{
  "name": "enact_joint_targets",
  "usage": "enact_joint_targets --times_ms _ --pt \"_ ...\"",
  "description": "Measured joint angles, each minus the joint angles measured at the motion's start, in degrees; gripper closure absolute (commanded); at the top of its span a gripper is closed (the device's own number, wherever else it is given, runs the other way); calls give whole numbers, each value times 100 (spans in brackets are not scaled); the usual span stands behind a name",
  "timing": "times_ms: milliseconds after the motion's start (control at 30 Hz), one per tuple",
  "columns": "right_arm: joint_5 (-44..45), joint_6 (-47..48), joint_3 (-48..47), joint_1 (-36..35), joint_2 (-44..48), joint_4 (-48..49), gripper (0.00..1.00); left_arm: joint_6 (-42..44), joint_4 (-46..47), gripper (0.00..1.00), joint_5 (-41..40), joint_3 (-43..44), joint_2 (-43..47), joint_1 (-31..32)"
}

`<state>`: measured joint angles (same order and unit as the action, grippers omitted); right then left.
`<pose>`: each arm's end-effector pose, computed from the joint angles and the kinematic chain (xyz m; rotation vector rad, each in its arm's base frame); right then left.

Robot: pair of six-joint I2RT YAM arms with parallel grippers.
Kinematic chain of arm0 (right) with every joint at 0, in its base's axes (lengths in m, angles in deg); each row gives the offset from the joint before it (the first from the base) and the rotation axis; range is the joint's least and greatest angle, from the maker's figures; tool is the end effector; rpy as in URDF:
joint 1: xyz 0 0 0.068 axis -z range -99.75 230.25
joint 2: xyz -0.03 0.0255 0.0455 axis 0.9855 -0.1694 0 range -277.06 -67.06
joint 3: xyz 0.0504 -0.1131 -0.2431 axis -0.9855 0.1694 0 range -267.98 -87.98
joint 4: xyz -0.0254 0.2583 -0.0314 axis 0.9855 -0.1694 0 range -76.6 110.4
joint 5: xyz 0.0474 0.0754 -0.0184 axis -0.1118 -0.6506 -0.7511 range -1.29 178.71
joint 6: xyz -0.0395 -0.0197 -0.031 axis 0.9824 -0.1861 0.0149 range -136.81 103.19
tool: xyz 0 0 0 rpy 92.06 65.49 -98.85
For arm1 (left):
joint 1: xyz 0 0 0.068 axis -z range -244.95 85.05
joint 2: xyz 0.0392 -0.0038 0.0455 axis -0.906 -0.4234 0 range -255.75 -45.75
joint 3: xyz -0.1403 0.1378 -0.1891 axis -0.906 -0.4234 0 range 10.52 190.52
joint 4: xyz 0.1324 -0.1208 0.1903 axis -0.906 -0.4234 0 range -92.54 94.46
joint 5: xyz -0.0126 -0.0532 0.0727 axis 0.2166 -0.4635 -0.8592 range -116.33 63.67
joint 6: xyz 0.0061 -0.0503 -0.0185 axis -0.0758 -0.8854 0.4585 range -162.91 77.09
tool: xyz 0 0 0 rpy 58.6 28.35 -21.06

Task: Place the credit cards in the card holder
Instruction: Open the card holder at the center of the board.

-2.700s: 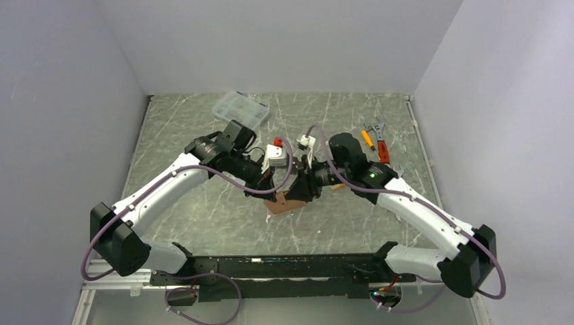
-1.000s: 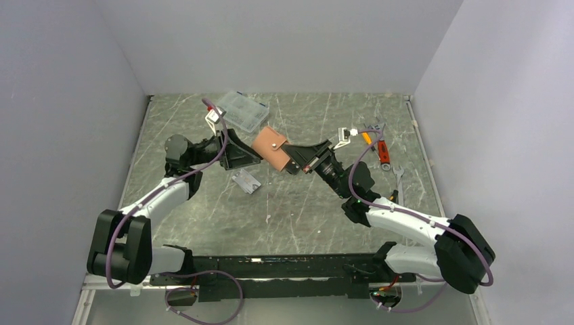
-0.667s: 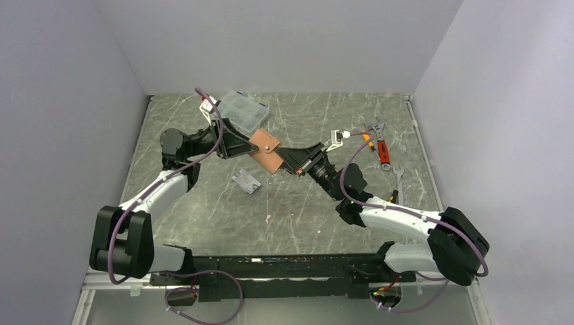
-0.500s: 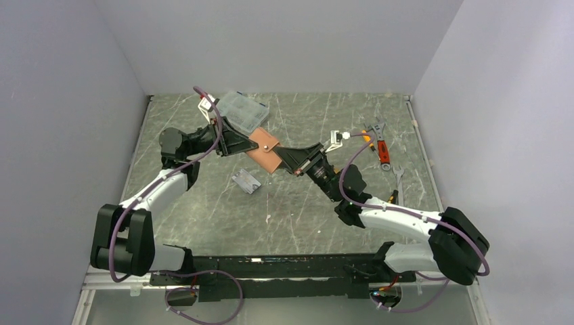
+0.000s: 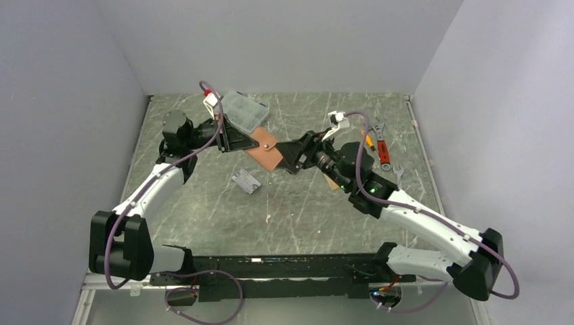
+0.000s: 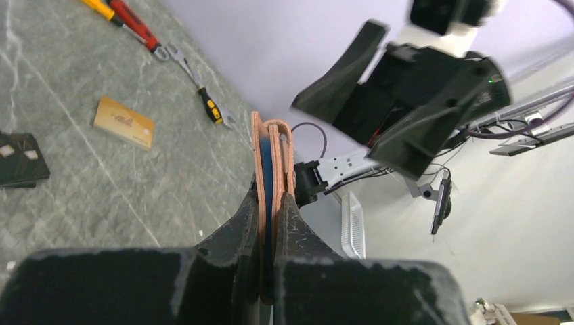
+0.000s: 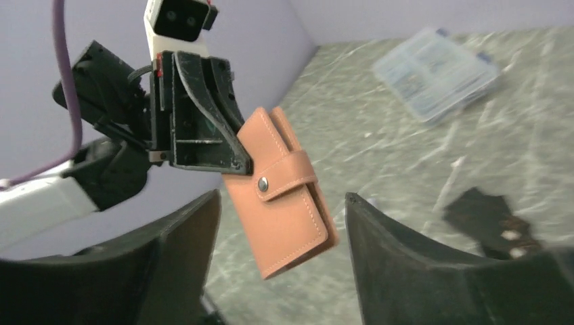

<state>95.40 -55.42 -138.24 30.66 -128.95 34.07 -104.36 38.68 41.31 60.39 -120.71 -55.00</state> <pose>0.1699 0.1929 0.3597 -0.0581 1.6468 1.1173 0.2753 -0.0817 0.3328 0.3909 1.7743 -1.7553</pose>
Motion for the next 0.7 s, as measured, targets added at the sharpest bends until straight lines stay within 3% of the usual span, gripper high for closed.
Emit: enact_joint_targets --times_ms 67,300,500,700 --pt "173 643 -326 -20 149 -614 12 409 -638 100 17 125 2 0" --pt "994 3069 -763 -590 304 -1582 15 1604 -2603 100 153 557 -105 33" --pt "2055 5729 -459 -1895 39 -1316 24 1569 -2767 100 249 374 -114 146" --pt "2697 7353 -144 -2247 -260 -1058 31 1421 -2706 100 369 297 -188 205"
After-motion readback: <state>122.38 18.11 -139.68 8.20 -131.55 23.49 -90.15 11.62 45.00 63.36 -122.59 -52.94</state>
